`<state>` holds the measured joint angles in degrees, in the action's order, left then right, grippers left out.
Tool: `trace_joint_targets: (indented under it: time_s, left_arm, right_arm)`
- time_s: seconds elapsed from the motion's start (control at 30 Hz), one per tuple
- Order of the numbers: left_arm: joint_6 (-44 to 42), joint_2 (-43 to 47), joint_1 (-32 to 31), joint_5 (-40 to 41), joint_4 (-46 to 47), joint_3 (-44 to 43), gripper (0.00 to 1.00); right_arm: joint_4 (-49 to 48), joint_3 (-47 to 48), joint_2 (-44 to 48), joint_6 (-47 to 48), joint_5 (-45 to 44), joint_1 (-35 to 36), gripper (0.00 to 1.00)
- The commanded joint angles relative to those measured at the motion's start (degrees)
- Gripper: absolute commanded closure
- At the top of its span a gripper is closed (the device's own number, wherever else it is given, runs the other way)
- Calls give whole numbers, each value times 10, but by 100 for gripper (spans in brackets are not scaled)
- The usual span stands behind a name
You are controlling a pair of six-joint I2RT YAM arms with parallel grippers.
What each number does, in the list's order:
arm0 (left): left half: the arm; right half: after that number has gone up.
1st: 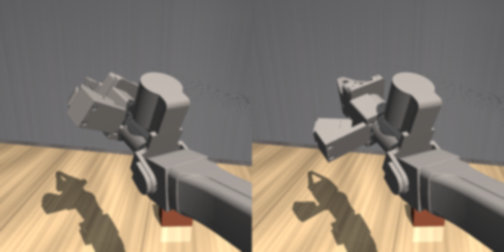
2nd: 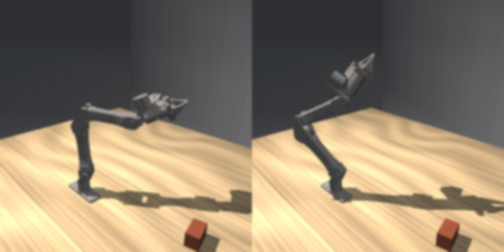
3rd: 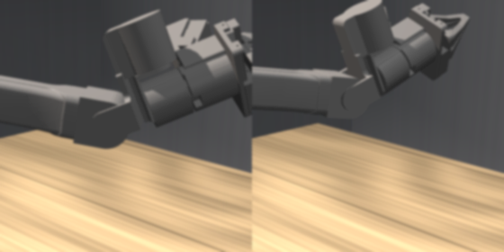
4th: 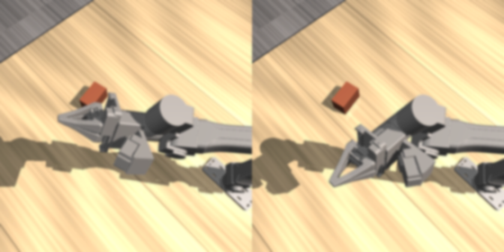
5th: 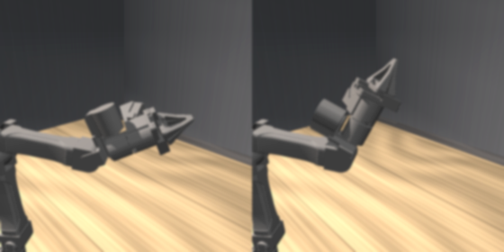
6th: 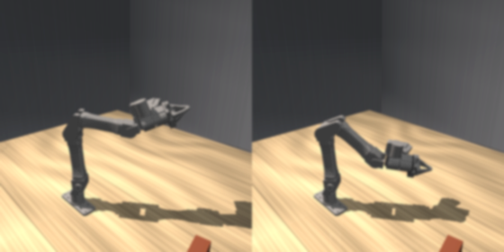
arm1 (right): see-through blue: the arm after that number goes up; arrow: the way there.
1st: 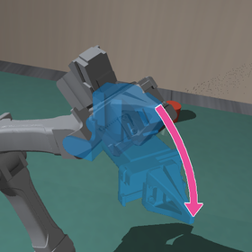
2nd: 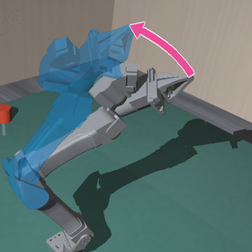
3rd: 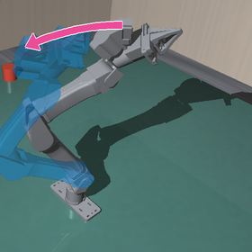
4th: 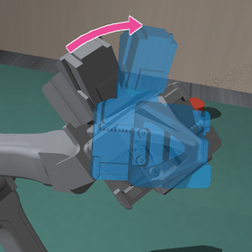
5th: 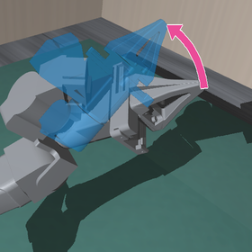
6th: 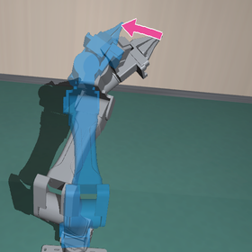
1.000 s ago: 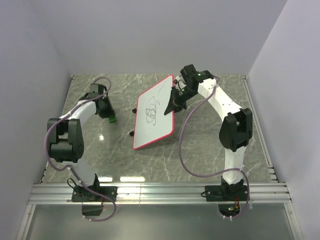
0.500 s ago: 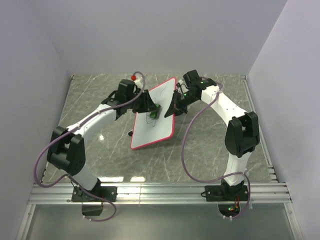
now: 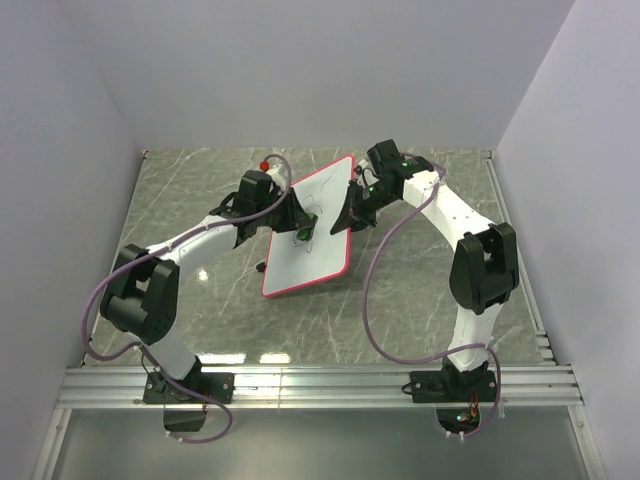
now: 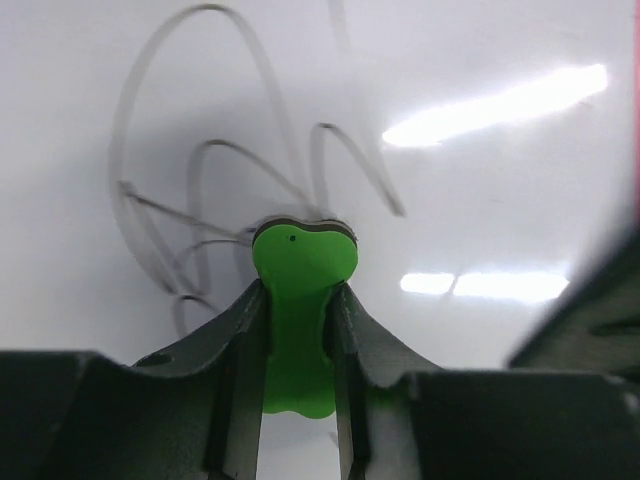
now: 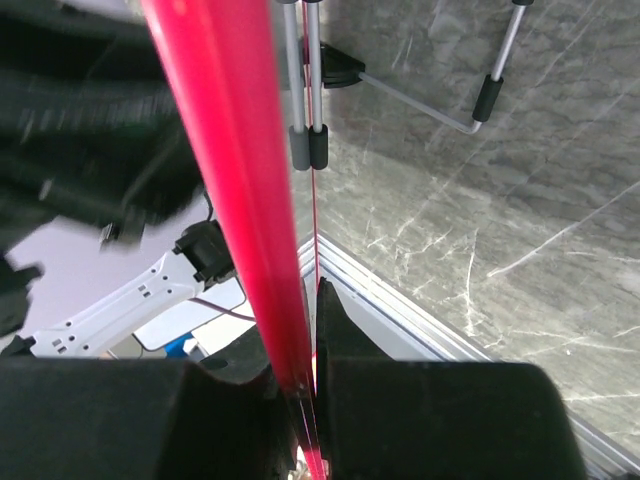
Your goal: Erase the whiteboard
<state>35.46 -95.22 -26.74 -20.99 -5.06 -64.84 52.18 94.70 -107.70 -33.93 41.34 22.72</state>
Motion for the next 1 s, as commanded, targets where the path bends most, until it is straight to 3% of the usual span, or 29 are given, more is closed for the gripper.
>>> trace_joint_targets:
  time_s: [0.0,0.23,0.43,0.63,0.97]
  left_arm:
    - [-8,-54,2,45,-45,84,100]
    - [5,-90,17,47,-26,110,100]
    - [22,-71,23,62,-16,147,100]
    - [41,-40,17,10,22,190,100]
    - [72,47,-136,-33,4,129,100]
  right_arm:
    - [-12,4,8,-9,-79,17,100]
    - [-20,-3,10,-17,-71,18,100]
    - [-30,-6,13,-24,-67,18,100]
    - [-45,-6,13,-36,-59,18,100]
    - [-60,7,4,-48,-54,18,100]
